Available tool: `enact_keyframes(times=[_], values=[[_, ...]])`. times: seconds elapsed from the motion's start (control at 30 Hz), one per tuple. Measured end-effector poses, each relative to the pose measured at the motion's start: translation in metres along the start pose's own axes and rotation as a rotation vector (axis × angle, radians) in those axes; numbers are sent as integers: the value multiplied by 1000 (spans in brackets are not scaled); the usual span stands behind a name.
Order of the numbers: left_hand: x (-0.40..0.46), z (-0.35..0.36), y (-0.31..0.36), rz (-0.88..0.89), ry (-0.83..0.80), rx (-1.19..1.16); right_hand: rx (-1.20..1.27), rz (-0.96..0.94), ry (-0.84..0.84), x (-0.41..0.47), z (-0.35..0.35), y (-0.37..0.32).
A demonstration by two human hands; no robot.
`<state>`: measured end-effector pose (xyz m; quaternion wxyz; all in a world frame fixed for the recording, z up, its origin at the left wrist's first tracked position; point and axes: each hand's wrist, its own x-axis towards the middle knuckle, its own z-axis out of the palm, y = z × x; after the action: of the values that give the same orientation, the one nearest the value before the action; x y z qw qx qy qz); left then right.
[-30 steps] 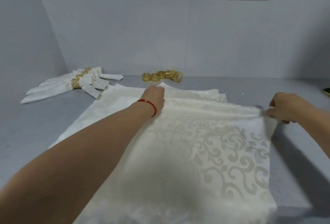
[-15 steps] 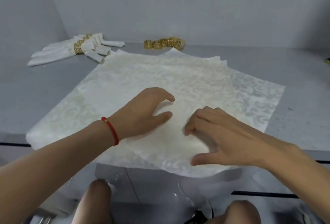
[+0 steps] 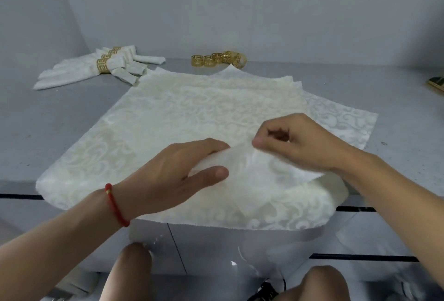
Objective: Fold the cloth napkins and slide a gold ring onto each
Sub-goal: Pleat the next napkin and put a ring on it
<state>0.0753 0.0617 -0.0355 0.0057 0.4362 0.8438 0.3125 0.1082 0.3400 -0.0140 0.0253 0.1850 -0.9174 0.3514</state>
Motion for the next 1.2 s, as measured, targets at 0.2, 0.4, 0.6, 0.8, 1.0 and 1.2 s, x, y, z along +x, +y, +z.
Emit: enact_keyframes(times=[0.2,0.4,0.6,0.8,1.0,1.2], values=[[34,-23,-18,-75,-9,201,-28,156,3,45,-4,18],[89,-21,-40,-253,210,124,-209,131,57,44,-13,28],[99,-35,-59,-393,136,173,-298,176,-51,30,-25,43],[68,-62,-48,-412,-149,245,-105,49,-108,32,-16,24],[83,-86,-55,-534,-297,155,153,42,-206,47,-18,25],[172,-73,-105,-514,-153,329,64,360,81,114,-41,68]])
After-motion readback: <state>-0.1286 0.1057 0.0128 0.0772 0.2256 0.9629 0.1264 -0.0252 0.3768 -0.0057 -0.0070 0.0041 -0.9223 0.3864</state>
